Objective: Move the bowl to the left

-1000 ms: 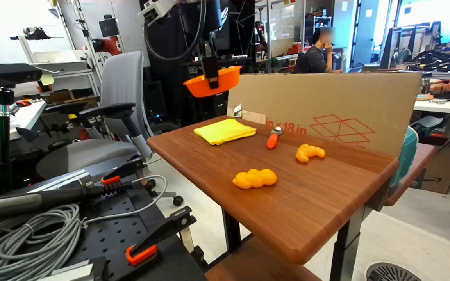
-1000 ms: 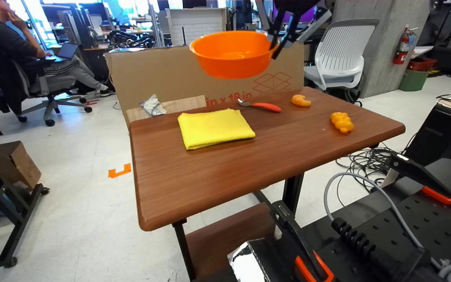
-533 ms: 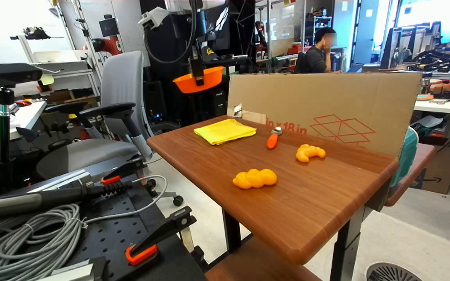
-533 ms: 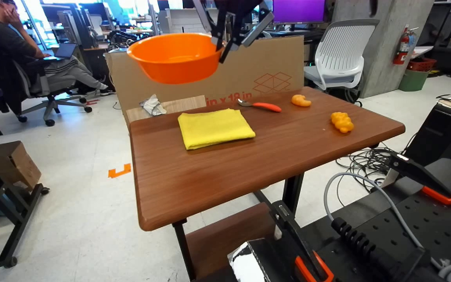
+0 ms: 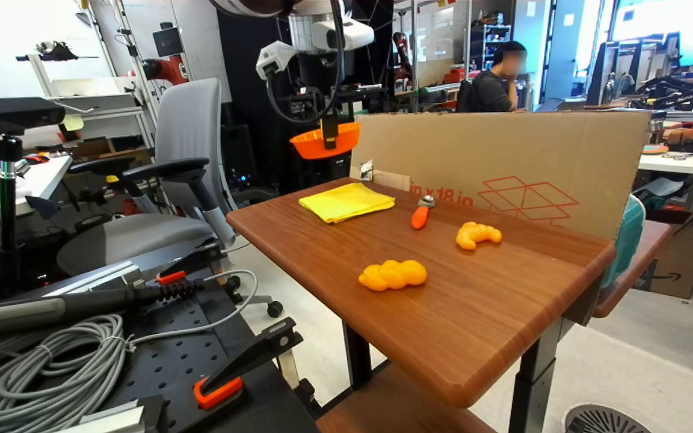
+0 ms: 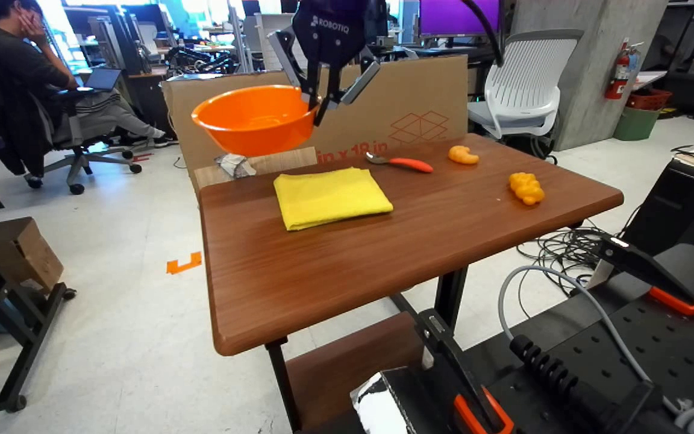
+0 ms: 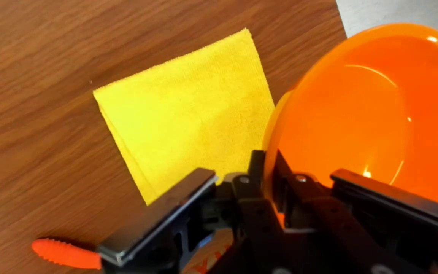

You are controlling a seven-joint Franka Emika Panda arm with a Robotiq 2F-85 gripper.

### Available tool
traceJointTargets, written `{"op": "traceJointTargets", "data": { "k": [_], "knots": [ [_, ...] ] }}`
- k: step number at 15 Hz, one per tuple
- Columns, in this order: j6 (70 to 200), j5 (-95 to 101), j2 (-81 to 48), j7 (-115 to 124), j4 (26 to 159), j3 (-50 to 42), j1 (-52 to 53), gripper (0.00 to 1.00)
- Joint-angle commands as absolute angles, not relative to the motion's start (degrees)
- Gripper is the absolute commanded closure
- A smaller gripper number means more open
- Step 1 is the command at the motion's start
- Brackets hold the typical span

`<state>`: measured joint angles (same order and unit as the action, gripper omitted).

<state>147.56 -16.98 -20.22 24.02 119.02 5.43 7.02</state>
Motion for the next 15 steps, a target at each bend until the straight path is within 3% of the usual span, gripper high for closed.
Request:
{"op": "traceJointTargets", "data": {
  "k": [1,15],
  "knots": [
    [143.6,-16.0,-26.5,25.4,111.3,4.0,7.4,0.98],
    [138.6,-16.7,-38.1,24.6,102.7,1.5,6.1,0.98]
  ]
}}
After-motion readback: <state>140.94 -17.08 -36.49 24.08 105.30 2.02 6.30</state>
